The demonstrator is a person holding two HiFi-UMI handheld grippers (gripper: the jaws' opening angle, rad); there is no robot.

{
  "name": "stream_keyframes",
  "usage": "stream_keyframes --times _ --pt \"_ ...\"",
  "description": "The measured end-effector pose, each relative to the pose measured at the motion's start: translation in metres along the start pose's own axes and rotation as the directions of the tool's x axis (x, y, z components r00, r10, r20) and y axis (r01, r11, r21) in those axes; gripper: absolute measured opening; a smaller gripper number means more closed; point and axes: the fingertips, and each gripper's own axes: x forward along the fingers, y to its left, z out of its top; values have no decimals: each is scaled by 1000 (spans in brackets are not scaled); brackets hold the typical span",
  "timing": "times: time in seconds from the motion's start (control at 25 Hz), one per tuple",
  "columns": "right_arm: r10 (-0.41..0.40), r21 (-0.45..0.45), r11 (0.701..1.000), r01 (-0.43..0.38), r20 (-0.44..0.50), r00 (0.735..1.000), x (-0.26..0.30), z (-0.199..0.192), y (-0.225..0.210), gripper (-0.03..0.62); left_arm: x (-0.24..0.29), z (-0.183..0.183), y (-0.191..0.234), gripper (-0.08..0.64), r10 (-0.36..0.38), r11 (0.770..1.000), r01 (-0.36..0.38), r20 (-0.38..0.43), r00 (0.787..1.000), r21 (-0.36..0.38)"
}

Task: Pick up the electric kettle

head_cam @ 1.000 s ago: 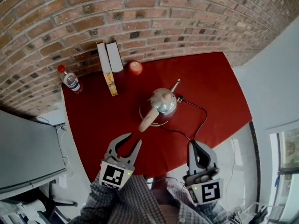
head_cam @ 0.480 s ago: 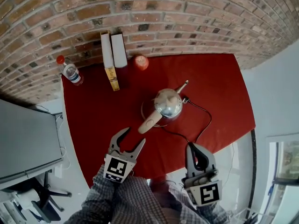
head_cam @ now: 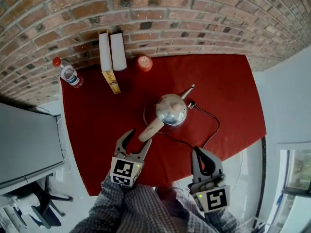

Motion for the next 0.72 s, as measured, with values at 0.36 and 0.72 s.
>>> stream_keyframes --times 0.36,0.72 --pt "18 40 999 -16 -48 999 14 -24 -24 6 17 -1 -4 240 36 999 -35 -16 999 42" --pt "43 126 992 -33 -76 996 47 -59 -54 6 22 0 -2 133 79 996 -78 -10 997 43"
